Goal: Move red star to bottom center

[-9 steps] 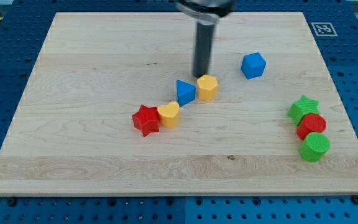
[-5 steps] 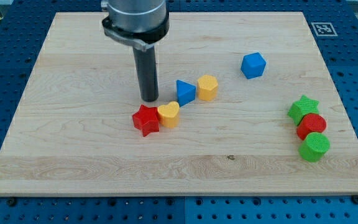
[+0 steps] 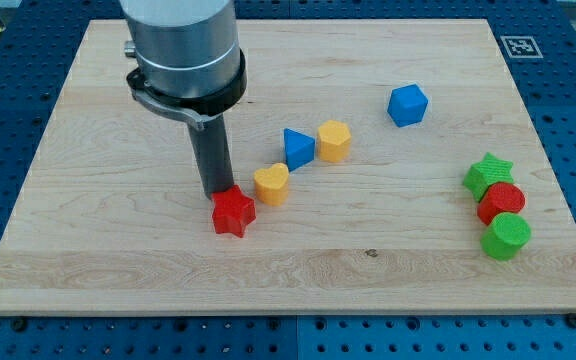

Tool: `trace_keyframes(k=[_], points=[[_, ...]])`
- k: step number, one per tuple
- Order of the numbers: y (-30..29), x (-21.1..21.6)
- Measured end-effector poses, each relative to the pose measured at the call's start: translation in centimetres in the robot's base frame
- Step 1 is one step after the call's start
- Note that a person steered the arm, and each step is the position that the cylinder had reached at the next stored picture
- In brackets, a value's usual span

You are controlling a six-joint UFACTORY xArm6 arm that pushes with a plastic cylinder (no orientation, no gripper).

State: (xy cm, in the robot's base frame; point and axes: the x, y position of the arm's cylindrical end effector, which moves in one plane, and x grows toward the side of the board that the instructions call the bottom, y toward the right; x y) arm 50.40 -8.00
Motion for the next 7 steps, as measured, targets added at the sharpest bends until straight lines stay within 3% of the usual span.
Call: trace_keyframes(k=[4,7], points=[[0.0,5.8],[2.0,6.4]])
